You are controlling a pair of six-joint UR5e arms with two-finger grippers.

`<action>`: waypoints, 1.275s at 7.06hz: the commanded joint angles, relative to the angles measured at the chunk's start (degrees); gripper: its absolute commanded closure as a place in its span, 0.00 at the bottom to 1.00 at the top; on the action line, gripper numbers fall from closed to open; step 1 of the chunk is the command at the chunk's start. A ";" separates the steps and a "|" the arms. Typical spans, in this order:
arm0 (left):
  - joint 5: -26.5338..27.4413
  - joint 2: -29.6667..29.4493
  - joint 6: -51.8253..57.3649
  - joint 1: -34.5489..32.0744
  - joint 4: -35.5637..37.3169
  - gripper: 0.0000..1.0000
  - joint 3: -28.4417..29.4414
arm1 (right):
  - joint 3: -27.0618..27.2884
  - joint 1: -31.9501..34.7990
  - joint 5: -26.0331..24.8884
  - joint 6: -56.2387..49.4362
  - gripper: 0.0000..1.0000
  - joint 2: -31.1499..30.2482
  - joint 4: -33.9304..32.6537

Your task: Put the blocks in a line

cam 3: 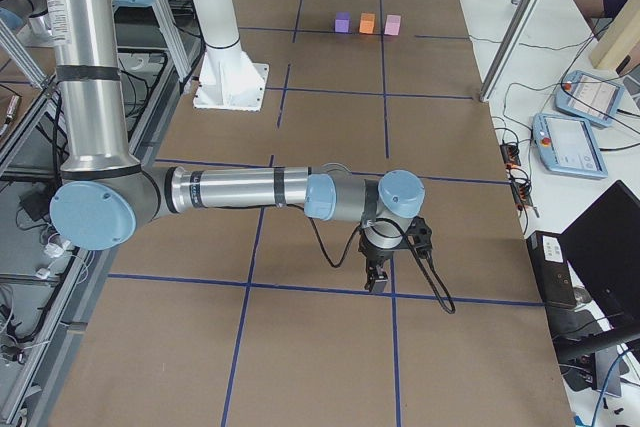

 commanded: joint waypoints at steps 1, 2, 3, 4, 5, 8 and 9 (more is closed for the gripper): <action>0.06 2.33 10.38 -4.58 -0.54 0.00 3.07 | 0.00 0.00 0.00 0.00 0.00 0.00 0.00; 0.32 2.33 14.87 -7.04 -0.54 0.00 4.91 | 0.00 0.00 0.00 0.00 0.00 0.00 0.00; 0.50 2.33 18.65 -8.28 -0.45 0.00 5.54 | 0.00 0.00 0.00 0.00 0.00 0.00 0.00; 0.76 3.03 20.69 -9.86 0.16 0.00 5.46 | 0.00 0.00 0.00 0.00 0.00 0.00 0.00; 0.76 4.43 21.49 -9.87 0.17 0.00 5.02 | 0.00 0.00 0.00 0.00 0.00 0.00 0.00; 0.67 4.62 20.89 -9.79 0.16 0.00 4.93 | 0.00 0.00 0.00 0.00 0.00 0.00 0.00; 0.59 5.05 20.89 -9.87 0.34 0.00 4.84 | 0.00 0.00 0.00 0.00 0.00 0.00 0.00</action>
